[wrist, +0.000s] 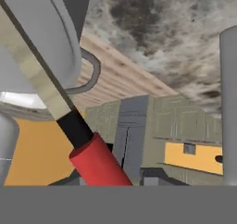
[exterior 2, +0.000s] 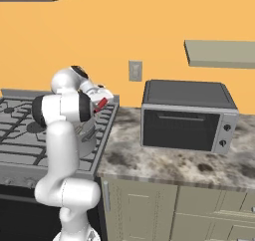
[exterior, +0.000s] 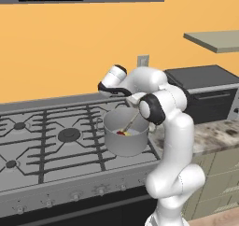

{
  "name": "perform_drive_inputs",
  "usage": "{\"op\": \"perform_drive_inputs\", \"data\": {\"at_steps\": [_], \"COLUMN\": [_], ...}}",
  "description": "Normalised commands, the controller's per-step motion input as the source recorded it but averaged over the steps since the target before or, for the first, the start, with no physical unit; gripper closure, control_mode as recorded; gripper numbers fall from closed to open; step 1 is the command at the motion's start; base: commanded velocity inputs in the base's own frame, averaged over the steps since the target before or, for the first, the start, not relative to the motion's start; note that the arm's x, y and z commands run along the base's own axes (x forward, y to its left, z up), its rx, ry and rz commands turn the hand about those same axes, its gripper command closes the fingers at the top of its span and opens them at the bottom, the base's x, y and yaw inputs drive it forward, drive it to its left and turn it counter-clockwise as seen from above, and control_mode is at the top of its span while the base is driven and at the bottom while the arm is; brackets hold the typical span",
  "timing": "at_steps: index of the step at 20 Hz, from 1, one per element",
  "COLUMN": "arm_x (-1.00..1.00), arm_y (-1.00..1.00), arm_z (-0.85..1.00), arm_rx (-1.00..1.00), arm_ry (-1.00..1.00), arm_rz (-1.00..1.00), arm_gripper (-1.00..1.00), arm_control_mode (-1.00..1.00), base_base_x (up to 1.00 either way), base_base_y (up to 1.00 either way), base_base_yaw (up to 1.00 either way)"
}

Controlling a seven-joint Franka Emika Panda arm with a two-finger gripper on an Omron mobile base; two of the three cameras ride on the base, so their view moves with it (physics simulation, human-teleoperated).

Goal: Put the tomato and lemon wedge in the pot. Retrieve the spatula and lightly stir the vegetables in the pot.

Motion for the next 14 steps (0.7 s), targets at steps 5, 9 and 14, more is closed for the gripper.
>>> {"op": "perform_drive_inputs", "data": {"at_steps": [5,9,14], "arm_x": [0.00,0.00,-0.37], "arm_y": [-0.10,0.00,0.01], "arm_z": [-0.18,0.00,-0.05], "arm_rx": [-0.20,-0.17,-0.18], "arm_ry": [-0.07,-0.19,-0.20], "arm_rz": [-0.15,-0.09,-0.02], "arm_gripper": [1.00,1.00,1.00], "arm_control_mode": [-1.00,-1.00,-1.00], "base_base_x": [0.00,0.00,0.00], "base_base_y": [0.00,0.00,0.00], "base_base_yaw": [0.00,0.00,0.00]}}
